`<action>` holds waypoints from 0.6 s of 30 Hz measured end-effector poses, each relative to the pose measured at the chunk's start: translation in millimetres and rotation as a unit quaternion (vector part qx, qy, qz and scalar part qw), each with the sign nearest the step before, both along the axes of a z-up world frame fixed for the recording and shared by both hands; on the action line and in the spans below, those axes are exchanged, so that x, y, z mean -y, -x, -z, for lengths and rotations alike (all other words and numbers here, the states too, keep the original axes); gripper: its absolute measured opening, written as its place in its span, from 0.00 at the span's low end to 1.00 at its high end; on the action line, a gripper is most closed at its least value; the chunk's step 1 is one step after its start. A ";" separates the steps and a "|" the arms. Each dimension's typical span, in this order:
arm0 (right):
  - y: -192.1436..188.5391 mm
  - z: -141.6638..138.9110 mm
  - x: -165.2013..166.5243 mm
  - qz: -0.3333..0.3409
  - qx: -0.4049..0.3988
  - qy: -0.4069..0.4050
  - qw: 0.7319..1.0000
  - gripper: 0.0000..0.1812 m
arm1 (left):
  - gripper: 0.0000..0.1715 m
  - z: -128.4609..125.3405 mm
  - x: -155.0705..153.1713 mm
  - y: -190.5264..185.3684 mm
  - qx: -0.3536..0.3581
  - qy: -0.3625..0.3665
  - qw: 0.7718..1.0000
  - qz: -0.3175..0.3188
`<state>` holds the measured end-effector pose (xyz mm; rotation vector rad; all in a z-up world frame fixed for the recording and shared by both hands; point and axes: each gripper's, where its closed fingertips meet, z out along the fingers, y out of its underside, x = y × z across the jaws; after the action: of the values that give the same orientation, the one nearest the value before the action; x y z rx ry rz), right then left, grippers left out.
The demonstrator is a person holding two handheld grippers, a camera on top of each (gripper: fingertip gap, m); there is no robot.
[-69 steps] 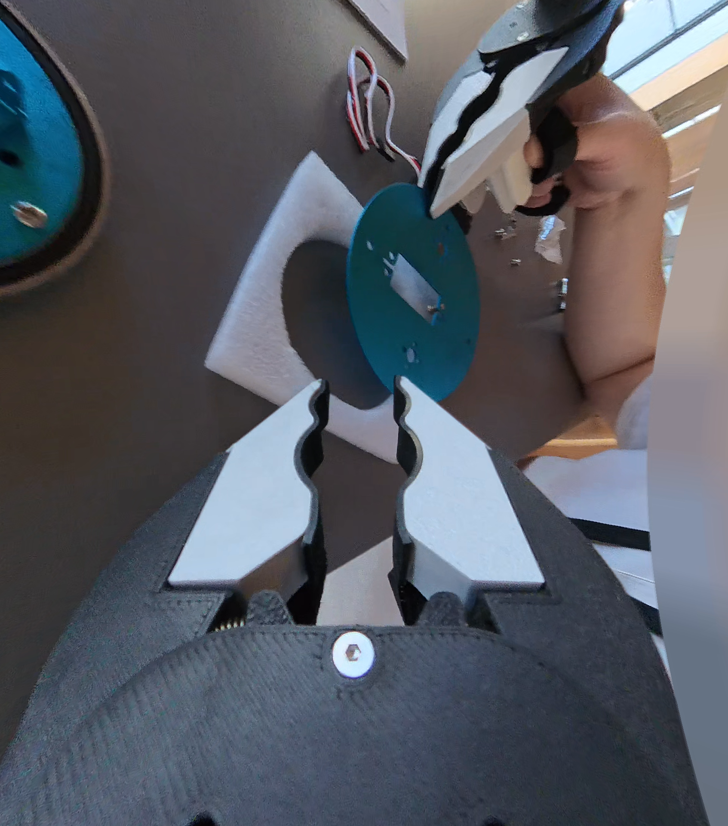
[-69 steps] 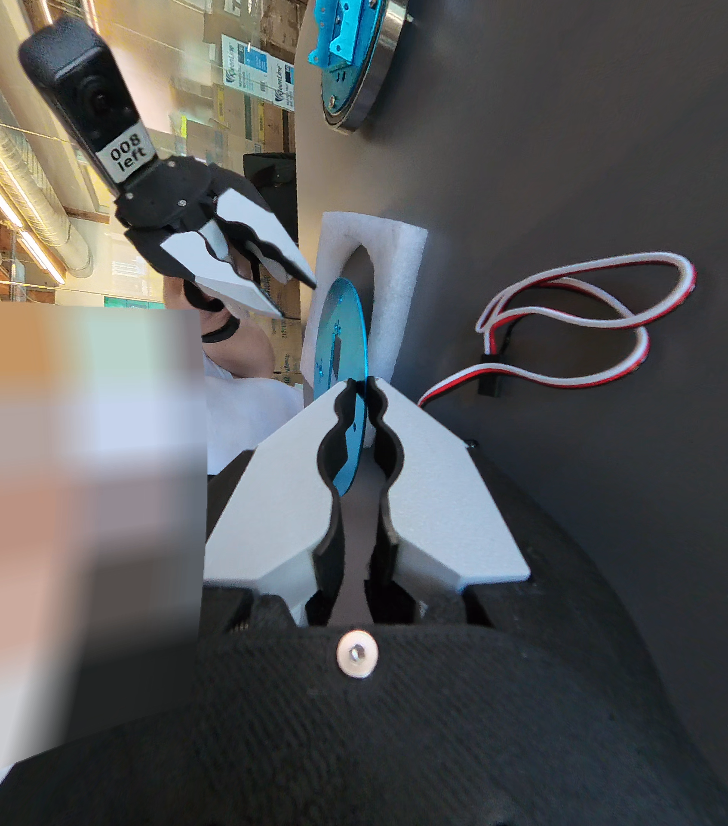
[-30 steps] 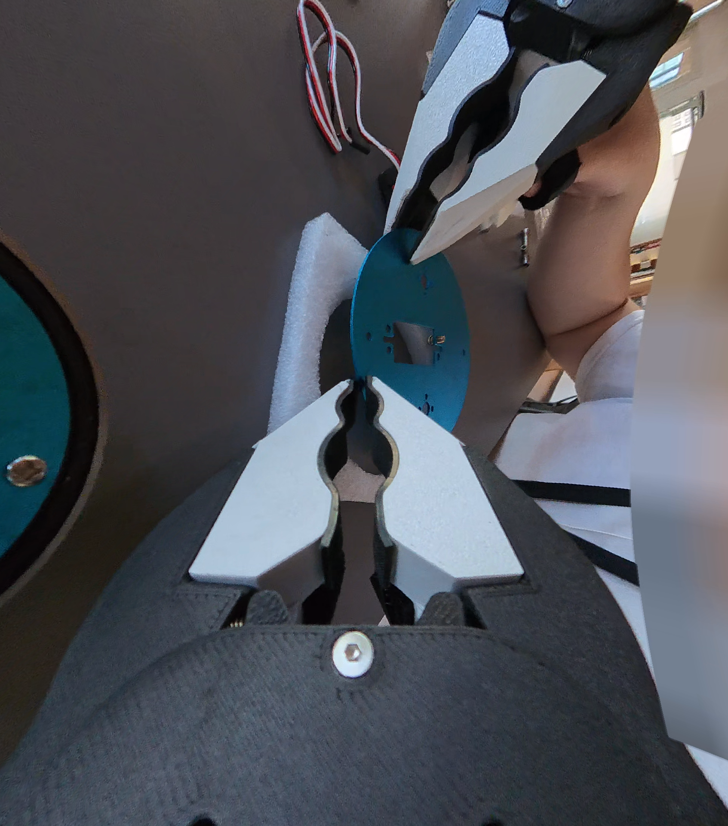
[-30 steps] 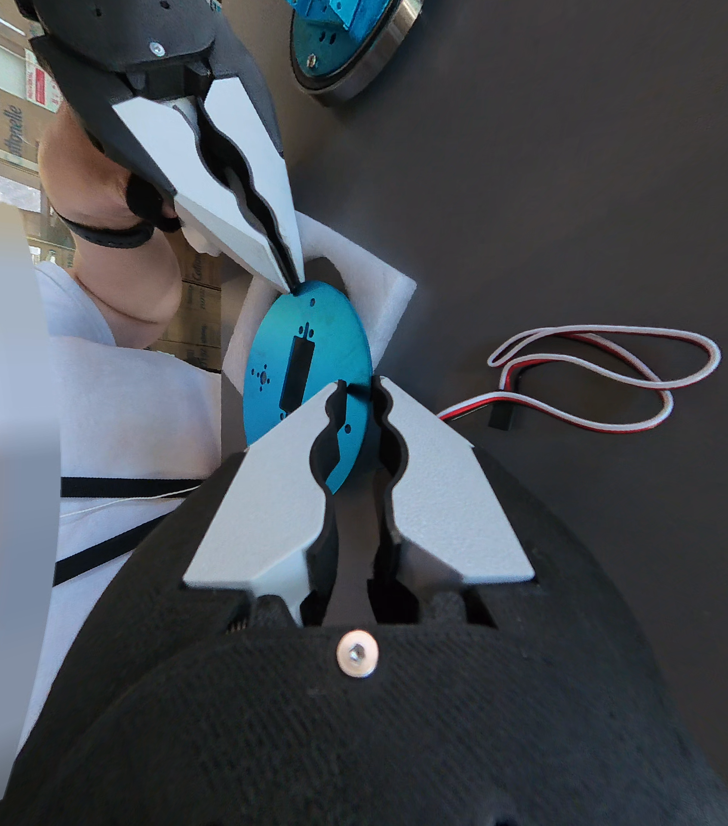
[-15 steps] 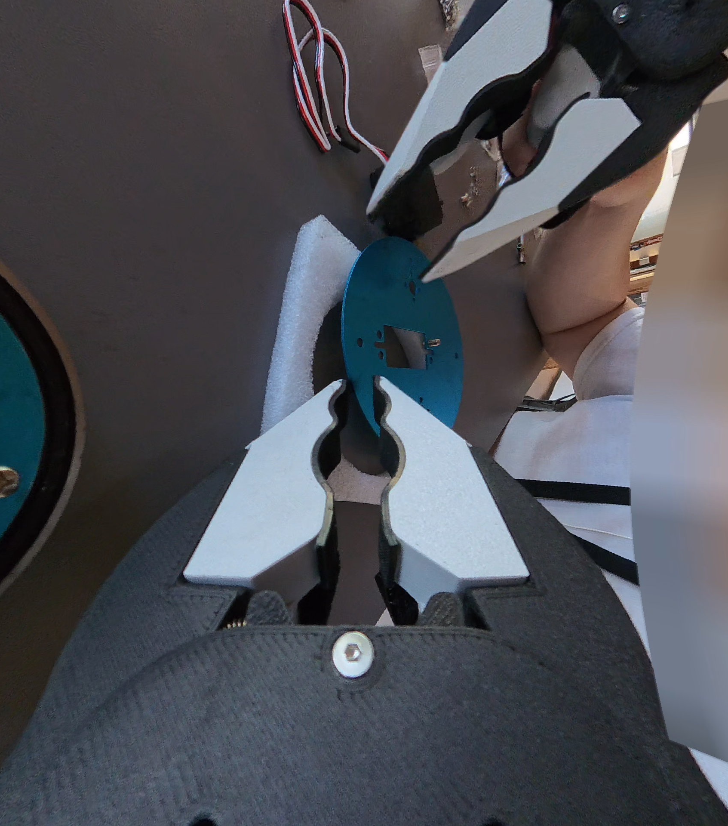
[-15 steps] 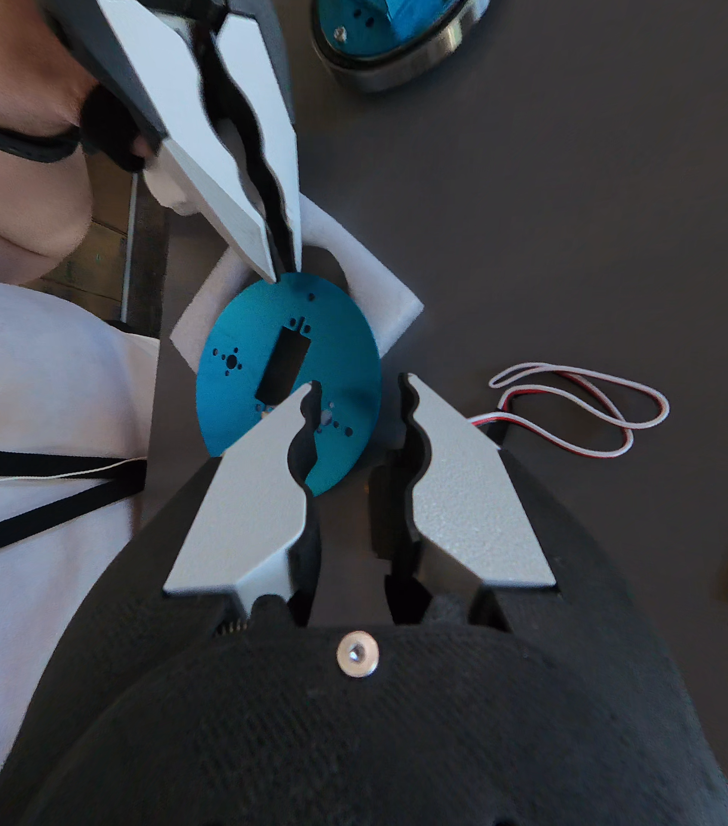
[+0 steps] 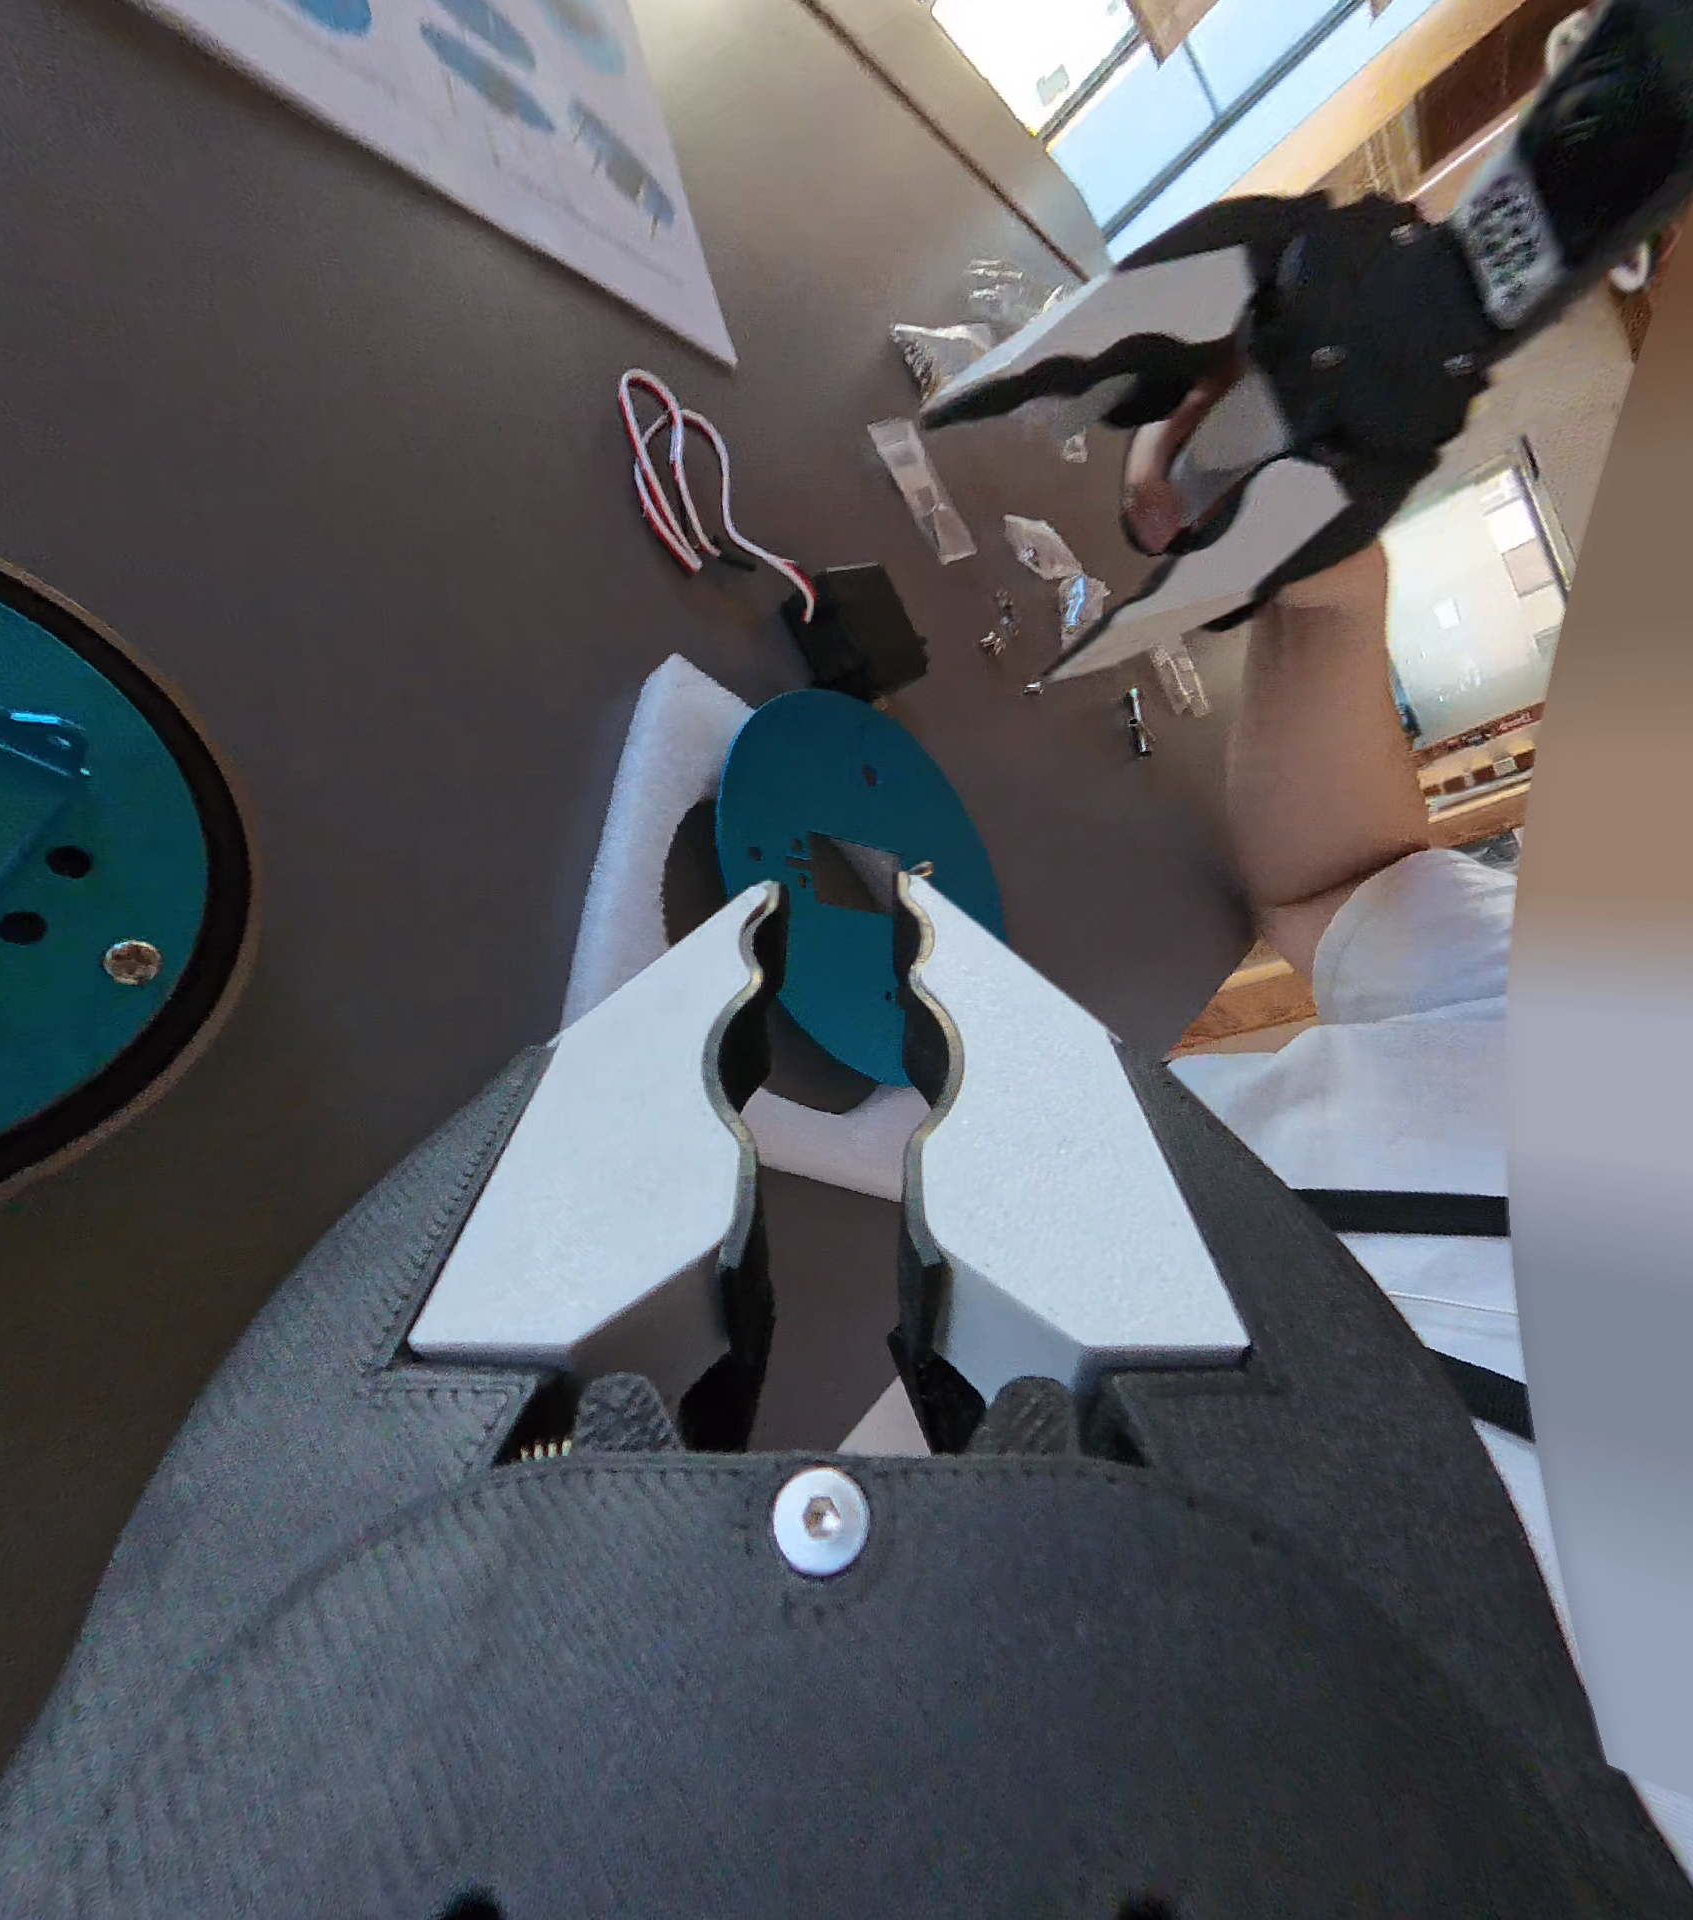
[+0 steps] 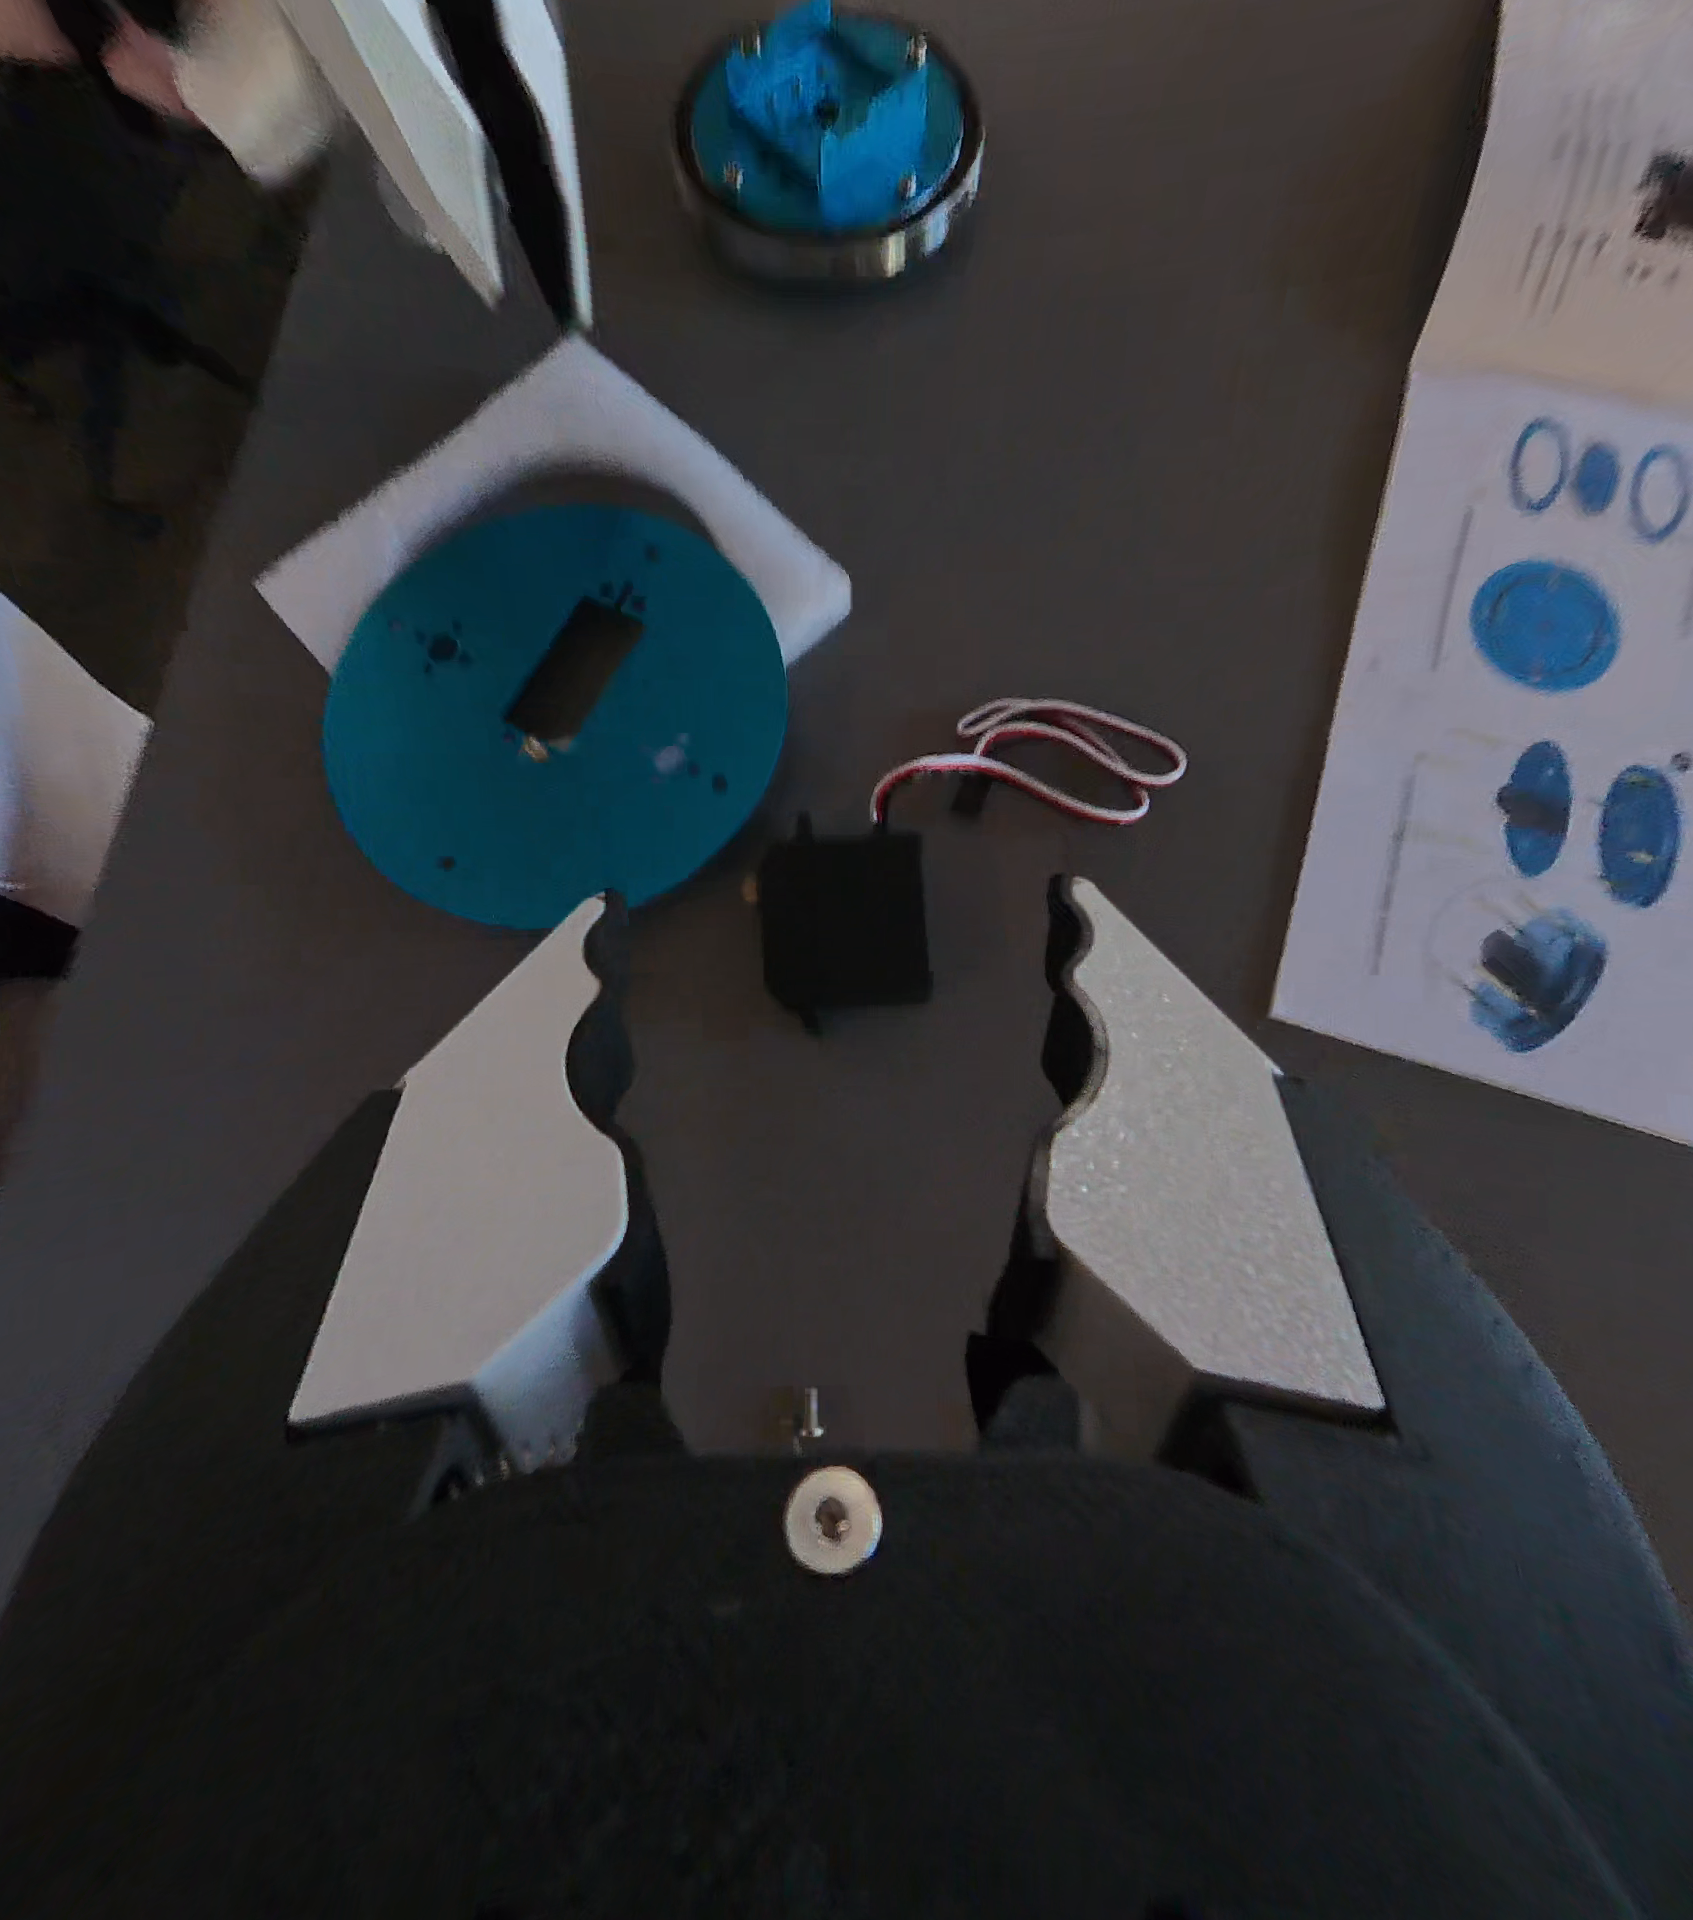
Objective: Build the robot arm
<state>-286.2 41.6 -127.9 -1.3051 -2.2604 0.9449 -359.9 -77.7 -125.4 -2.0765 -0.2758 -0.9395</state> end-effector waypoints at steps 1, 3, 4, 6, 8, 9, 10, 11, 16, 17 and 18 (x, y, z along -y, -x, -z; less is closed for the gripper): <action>0.7 8.8 -3.5 -0.004 0.007 -0.013 1.000 0.44 | 0.11 -2.5 2.1 -1.5 0.000 -0.008 1.000 0.001; 3.3 23.9 -8.7 -0.008 0.022 -0.034 0.999 0.43 | 0.11 -5.8 5.9 -4.1 0.003 -0.018 1.000 0.003; 4.0 29.7 -6.8 -0.012 0.032 -0.034 0.999 0.43 | 0.11 -6.2 7.4 -4.5 0.003 -0.021 1.000 0.004; 6.2 38.8 -0.8 -0.021 0.044 -0.035 0.998 0.41 | 0.11 -5.5 10.2 -4.3 0.000 -0.023 1.000 0.002; 3.6 51.7 -1.9 -0.031 0.071 -0.070 0.995 0.28 | 0.11 -5.7 12.7 -4.6 0.002 -0.027 1.000 0.001; 3.0 54.3 -1.7 -0.033 0.078 -0.078 0.993 0.25 | 0.11 -6.3 13.9 -5.1 0.006 -0.030 1.000 0.000; 4.2 53.9 -2.9 -0.030 0.077 -0.085 0.993 0.25 | 0.11 -6.7 15.1 -5.7 0.008 -0.033 0.999 0.000; 4.8 53.7 -7.5 -0.021 0.080 -0.097 0.992 0.25 | 0.11 -7.3 16.4 -6.4 0.010 -0.036 0.999 0.001; 11.9 32.5 -22.2 0.020 0.022 -0.067 0.997 0.24 | 0.11 -20.1 20.0 -9.9 0.035 -0.085 0.996 0.013; 13.8 24.0 -19.8 0.024 0.007 -0.036 0.999 0.24 | 0.11 -24.9 19.7 -11.7 0.049 -0.099 0.994 0.020; 16.1 14.3 -16.5 0.022 -0.010 -0.006 1.000 0.24 | 0.12 -31.3 19.3 -14.7 0.068 -0.116 0.990 0.030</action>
<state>-302.3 58.1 -142.2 -1.3291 -2.2093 0.9233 -345.2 -97.0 -94.0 -1.8202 -0.1662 -1.0994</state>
